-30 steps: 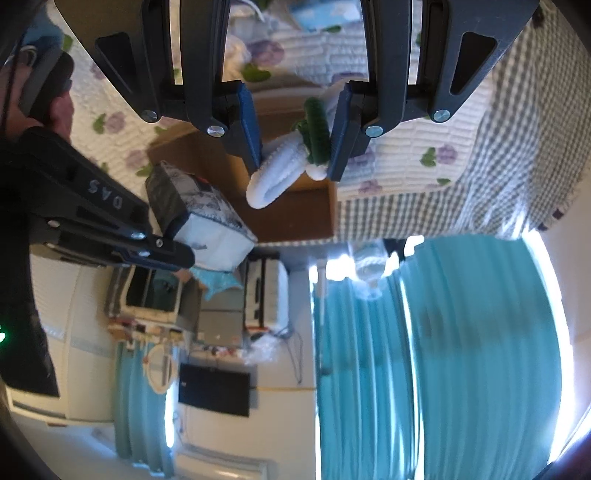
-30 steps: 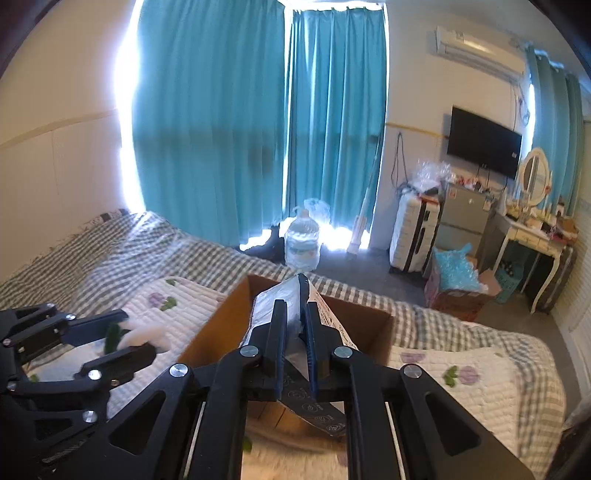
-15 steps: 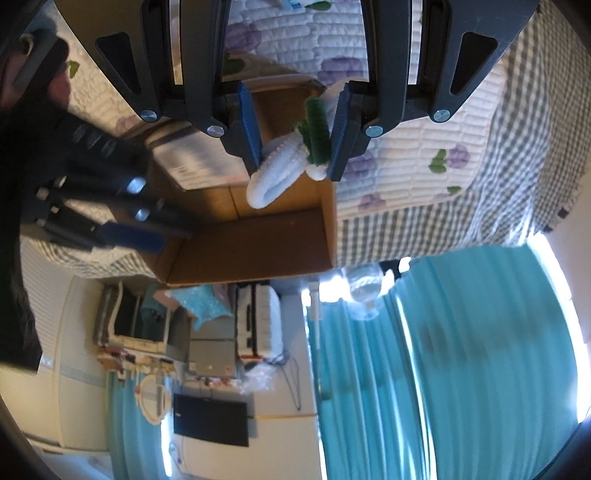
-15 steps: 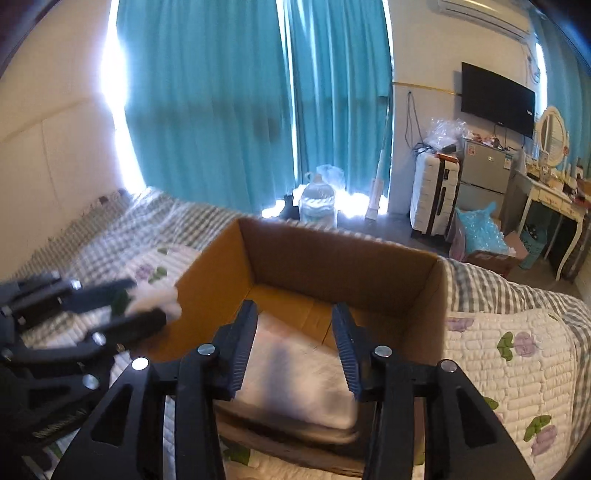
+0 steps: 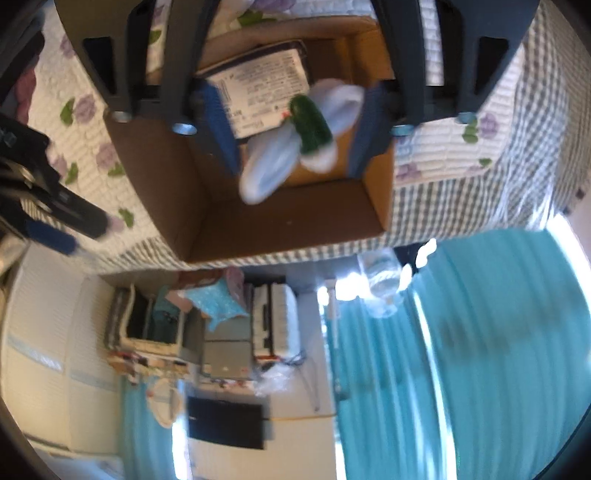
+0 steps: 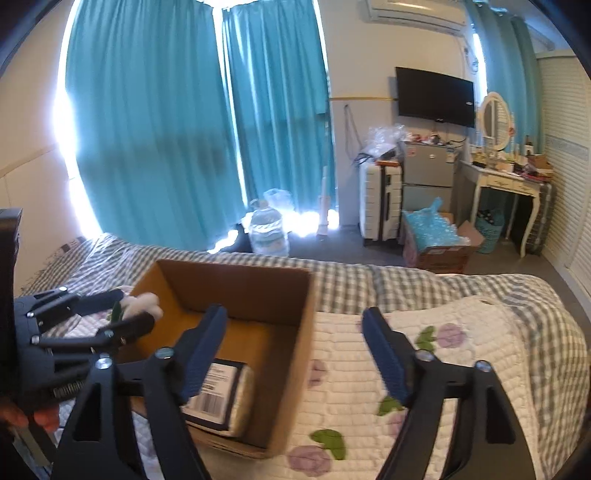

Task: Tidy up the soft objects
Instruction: 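Carry the cable bundle and tissue pack into the cardboard box and open both grippers, then grasp the white face mask with the right gripper while the left gripper grasps the white glove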

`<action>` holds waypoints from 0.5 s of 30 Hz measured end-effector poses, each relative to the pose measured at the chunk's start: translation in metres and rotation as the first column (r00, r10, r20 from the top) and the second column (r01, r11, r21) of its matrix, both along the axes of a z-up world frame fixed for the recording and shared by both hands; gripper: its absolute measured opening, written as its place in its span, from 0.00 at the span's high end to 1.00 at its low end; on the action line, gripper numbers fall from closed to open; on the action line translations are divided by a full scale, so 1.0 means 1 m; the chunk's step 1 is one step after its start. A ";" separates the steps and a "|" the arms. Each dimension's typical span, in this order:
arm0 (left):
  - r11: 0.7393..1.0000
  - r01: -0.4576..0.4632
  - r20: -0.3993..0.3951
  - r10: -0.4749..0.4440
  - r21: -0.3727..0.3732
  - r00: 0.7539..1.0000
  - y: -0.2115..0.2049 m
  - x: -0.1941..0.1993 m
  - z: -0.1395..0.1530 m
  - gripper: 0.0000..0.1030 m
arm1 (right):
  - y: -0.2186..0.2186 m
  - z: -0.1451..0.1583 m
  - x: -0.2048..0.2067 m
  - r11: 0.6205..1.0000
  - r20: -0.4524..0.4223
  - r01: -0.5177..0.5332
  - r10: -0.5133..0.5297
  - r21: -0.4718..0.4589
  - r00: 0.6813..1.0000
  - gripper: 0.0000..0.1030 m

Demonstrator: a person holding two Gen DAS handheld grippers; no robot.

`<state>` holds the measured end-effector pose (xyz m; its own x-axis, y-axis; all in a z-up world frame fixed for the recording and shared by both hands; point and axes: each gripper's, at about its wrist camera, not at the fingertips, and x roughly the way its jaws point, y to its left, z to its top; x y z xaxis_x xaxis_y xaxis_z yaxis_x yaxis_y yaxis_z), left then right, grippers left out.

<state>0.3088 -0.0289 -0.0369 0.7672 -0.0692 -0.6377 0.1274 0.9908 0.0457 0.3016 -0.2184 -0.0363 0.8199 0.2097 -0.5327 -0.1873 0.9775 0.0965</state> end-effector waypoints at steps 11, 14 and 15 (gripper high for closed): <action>1.000 -0.004 0.096 0.005 -0.011 0.995 0.010 -0.060 0.051 0.26 | -0.004 0.037 -0.053 0.999 0.043 0.013 -0.011 -0.051 0.999 0.10; 1.000 0.002 0.168 -0.001 -0.010 0.986 0.012 -0.095 0.084 0.15 | 0.000 0.057 -0.084 0.995 0.062 0.017 -0.010 -0.098 0.998 0.07; 1.000 0.000 0.195 0.002 -0.012 0.981 0.014 -0.107 0.094 0.13 | 0.001 0.066 -0.096 0.994 0.070 0.014 -0.006 -0.108 0.998 0.06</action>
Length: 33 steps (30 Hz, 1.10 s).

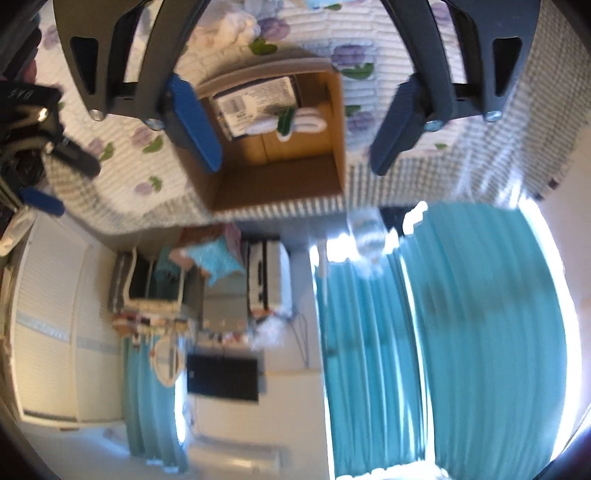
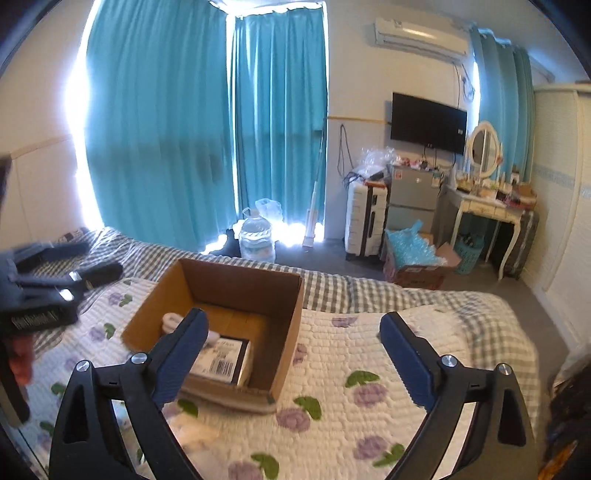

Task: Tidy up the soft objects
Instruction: 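Grasp the white face mask with the right gripper while the left gripper grasps the white glove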

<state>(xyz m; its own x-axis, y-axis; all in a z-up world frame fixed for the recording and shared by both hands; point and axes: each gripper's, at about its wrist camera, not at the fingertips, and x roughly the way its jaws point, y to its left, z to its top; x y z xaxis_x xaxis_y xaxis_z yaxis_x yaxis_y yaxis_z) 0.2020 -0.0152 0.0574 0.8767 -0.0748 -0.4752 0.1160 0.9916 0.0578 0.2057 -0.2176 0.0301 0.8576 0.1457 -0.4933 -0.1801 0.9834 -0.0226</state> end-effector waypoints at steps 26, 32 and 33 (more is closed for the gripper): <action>0.989 -0.139 -0.102 0.133 -0.052 0.986 0.070 -0.102 -0.095 0.00 | 0.083 -0.092 -0.104 0.980 -0.171 -0.146 0.122 -0.134 0.978 0.00; 0.990 -0.130 -0.189 0.117 -0.057 0.975 0.065 -0.104 -0.154 0.00 | 0.102 -0.155 -0.093 0.972 -0.280 -0.204 0.165 -0.114 0.946 0.00; 0.991 -0.122 -0.202 0.109 -0.055 0.973 0.063 -0.104 -0.160 0.00 | 0.104 -0.162 -0.091 0.970 -0.295 -0.207 0.163 -0.126 0.942 0.00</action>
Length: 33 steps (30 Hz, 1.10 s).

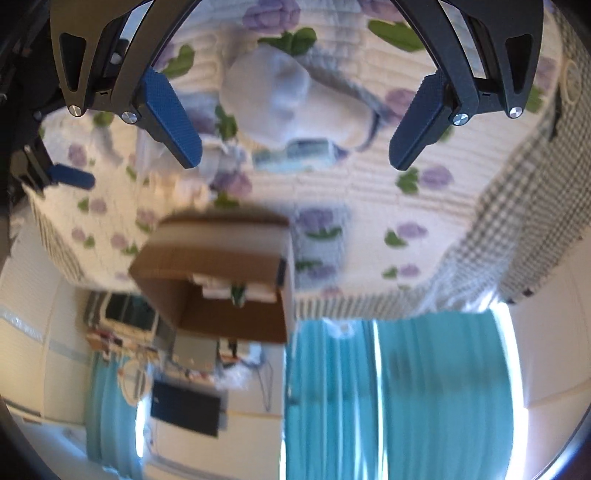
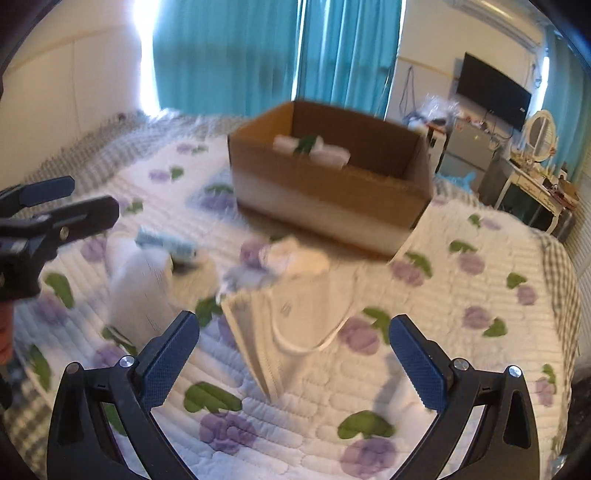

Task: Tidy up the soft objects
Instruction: 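Grasp the white face mask with the right gripper while the left gripper grasps the white glove, then carry the mask and glove over the box and release both into it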

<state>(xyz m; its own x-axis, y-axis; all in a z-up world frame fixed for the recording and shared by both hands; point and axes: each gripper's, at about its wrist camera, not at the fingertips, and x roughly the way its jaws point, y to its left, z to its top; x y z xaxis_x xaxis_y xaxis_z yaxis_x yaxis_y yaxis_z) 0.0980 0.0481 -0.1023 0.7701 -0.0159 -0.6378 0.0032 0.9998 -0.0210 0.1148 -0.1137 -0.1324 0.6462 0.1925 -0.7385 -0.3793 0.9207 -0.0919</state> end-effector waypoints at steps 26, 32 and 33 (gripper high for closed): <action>0.996 0.090 -0.170 -0.088 0.007 0.982 -0.019 0.009 -0.065 0.40 | -0.048 0.012 -0.003 0.991 -0.028 0.114 -0.112 0.072 0.993 0.93; 0.996 0.090 -0.172 -0.093 -0.023 0.981 -0.019 0.001 -0.058 0.57 | -0.055 0.030 -0.015 0.988 0.009 0.119 -0.120 0.094 0.993 0.93; 0.995 0.092 -0.174 -0.095 -0.030 0.980 -0.019 -0.001 -0.056 0.57 | -0.056 0.032 -0.017 0.988 0.012 0.119 -0.120 0.098 0.993 0.93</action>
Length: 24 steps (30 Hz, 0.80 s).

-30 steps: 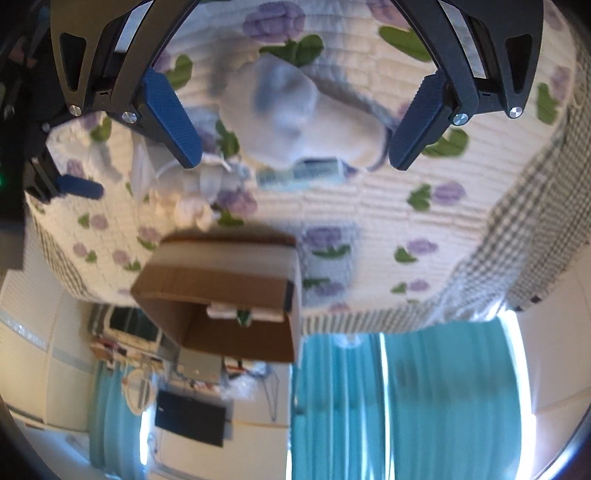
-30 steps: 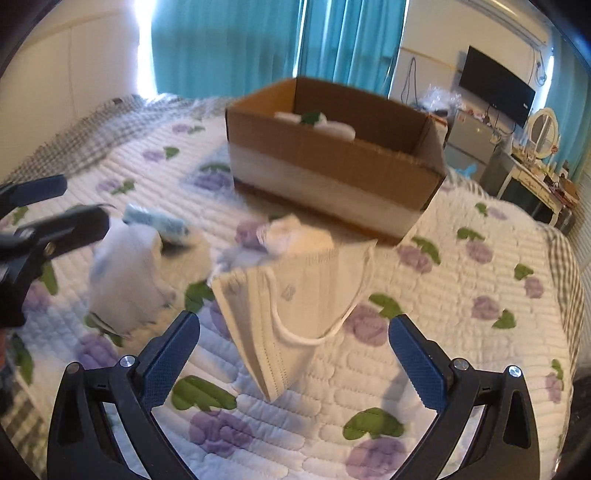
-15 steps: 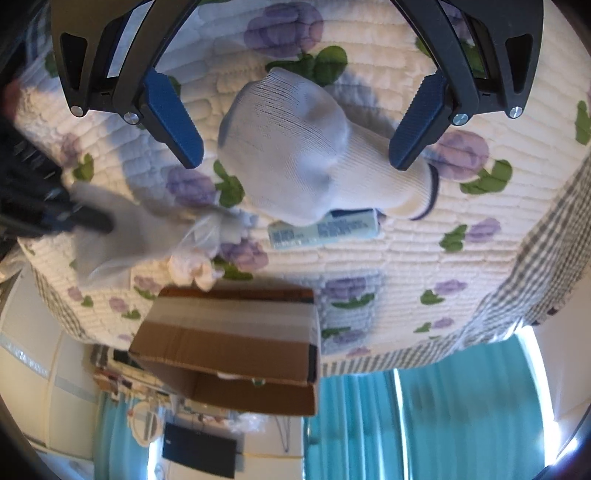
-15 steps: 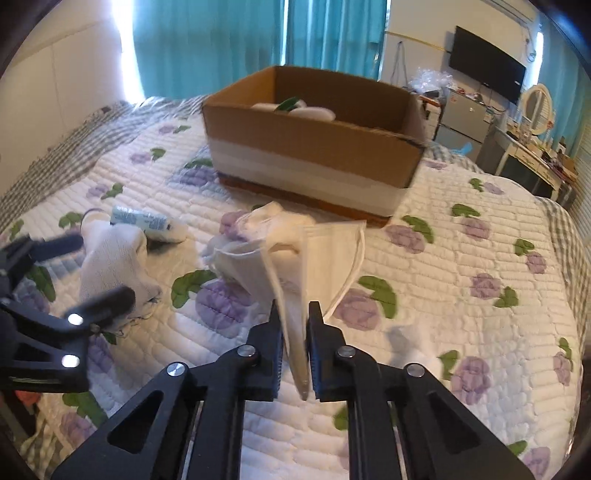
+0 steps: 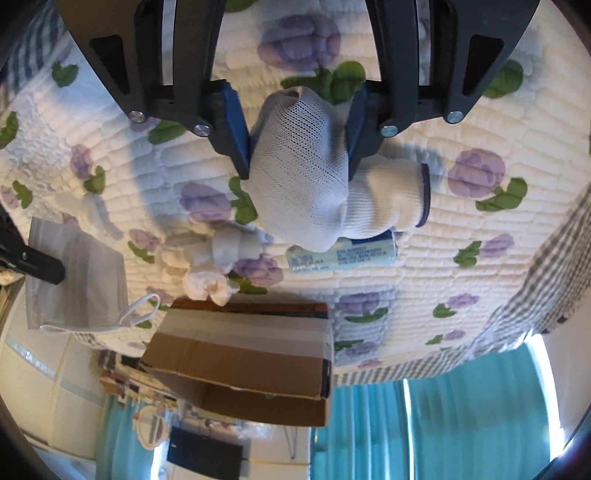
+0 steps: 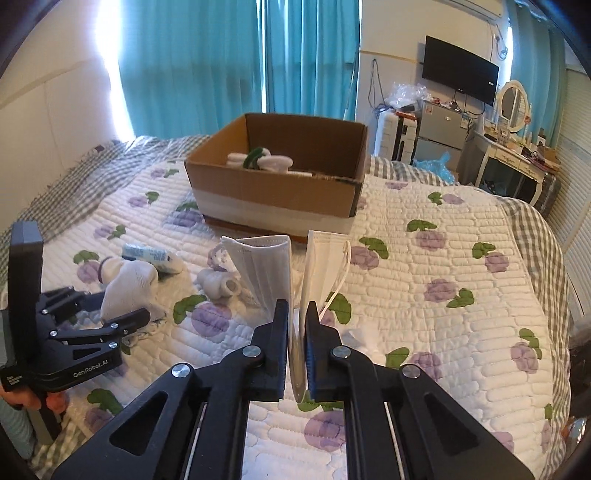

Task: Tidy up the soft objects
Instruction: 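Carry the mask and glove over the box and release both into it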

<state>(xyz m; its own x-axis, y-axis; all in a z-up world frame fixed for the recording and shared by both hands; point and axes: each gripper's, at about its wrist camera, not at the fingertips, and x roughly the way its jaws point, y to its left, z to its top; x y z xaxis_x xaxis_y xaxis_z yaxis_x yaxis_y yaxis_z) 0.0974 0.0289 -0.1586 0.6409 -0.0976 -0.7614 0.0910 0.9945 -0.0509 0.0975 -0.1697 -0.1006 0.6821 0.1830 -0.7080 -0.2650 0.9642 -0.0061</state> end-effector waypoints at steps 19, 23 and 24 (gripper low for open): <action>0.997 0.069 0.204 -0.061 -0.030 0.977 -0.023 -0.036 0.116 0.59 | -0.018 0.090 -0.036 0.997 0.167 -0.019 0.006 0.076 0.986 0.93; 0.997 0.079 0.275 -0.069 -0.023 0.959 -0.023 -0.024 0.151 0.59 | -0.019 0.120 -0.030 0.996 0.222 -0.036 0.017 0.081 0.975 0.93; 0.996 0.083 0.286 -0.073 -0.024 0.955 -0.023 -0.022 0.156 0.59 | -0.018 0.127 -0.027 0.996 0.236 -0.039 0.020 0.080 0.972 0.93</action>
<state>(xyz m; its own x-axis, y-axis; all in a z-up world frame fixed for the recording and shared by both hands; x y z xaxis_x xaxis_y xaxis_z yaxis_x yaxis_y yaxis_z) 0.0756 0.0054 -0.0025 0.8200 -0.1795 -0.5434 0.1840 0.9818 -0.0467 0.0700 -0.1877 0.0265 0.8208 0.2569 -0.5103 -0.2940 0.9558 0.0083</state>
